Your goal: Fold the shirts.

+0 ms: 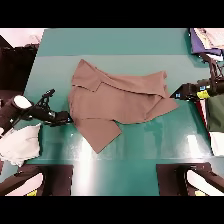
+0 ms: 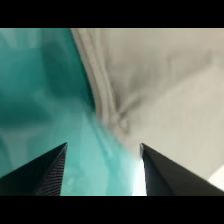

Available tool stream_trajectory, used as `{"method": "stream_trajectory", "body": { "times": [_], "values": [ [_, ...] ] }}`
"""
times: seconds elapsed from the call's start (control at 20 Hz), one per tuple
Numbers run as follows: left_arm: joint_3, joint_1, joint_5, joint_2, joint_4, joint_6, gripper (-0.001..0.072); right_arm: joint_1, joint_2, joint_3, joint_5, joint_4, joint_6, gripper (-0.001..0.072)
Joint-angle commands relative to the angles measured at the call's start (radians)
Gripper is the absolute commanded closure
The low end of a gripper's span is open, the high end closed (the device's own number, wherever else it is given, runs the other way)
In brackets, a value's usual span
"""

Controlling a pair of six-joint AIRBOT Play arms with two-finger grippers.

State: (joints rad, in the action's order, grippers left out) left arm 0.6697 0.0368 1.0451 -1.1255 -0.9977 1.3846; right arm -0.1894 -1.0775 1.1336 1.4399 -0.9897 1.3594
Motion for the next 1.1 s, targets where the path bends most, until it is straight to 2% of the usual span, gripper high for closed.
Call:
{"method": "stream_trajectory", "body": {
  "times": [0.0,0.25,0.4,0.45,0.5,0.55,0.6,0.85,0.95,1.05],
  "values": [
    [-0.059,-0.006,-0.119,0.008,0.069,-0.033,0.0168,0.0,0.03,-0.009,-0.008,0.001,0.0,0.0344],
    [-0.059,-0.11,-0.187,0.003,0.091,-0.047,0.0168,0.0,0.029,-0.009,-0.008,0.001,0.0,0.0344],
    [-0.059,-0.127,-0.155,-0.024,0.093,-0.045,0.0169,0.0,0.029,-0.009,-0.008,0.001,0.0,0.0344],
    [-0.059,-0.127,-0.148,-0.027,0.095,-0.042,0.0219,0.0,0.029,-0.009,-0.008,0.0,0.0,0.0344],
    [-0.059,-0.127,-0.146,-0.027,0.099,-0.038,0.0475,0.0,0.029,-0.009,-0.008,-0.005,0.0,0.0344],
    [-0.058,-0.127,-0.146,-0.027,0.115,-0.039,0.0638,-0.001,0.029,-0.009,-0.009,-0.008,-0.001,0.0344],
    [-0.05,-0.126,-0.14,-0.027,0.116,-0.039,0.0679,-0.007,0.027,-0.009,-0.009,-0.007,-0.017,0.0344],
    [0.167,-0.031,0.09,0.003,0.003,-0.068,0.068,-0.163,-0.051,-0.01,0.045,-0.007,-0.086,0.0344],
    [0.258,0.042,0.127,0.035,0.002,-0.113,0.068,-0.244,-0.13,-0.01,0.079,-0.008,-0.103,0.0344],
    [0.317,0.086,0.147,0.042,0.002,-0.114,0.0679,-0.297,-0.212,-0.01,0.055,-0.008,-0.117,0.0344]
  ]
}}
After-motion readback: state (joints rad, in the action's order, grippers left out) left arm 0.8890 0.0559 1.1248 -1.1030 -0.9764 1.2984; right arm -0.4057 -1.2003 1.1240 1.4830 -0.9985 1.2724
